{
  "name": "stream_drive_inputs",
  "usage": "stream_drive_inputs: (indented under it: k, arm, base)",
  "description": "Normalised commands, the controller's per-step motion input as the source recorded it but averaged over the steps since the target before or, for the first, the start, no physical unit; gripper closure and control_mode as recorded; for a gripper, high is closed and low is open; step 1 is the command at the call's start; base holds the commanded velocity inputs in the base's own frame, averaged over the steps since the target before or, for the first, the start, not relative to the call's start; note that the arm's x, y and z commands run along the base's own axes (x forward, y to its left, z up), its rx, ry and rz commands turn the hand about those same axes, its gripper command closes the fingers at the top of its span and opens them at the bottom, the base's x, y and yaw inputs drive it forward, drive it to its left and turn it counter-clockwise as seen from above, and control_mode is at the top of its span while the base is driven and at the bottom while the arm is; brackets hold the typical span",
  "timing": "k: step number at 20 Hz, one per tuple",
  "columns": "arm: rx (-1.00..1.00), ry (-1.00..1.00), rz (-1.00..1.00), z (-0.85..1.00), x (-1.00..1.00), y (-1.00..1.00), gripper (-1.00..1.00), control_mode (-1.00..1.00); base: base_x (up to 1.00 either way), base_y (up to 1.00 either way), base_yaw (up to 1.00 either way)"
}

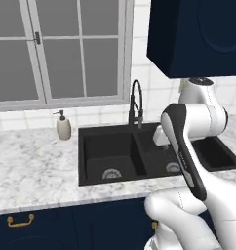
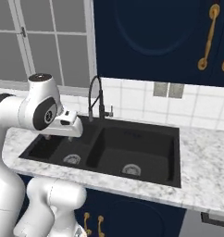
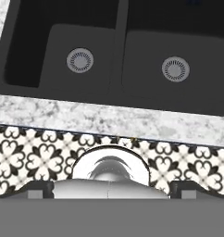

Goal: Navigate to the sink.

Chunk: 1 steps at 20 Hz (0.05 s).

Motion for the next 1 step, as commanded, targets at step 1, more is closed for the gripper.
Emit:
stream_drive_inputs:
  k: [1]
  arm:
    - [0.00,0.00,0.00,0.00,0.00,0.00,-1.00,1.00]
  base:
    - [0.31,0.00,0.00]
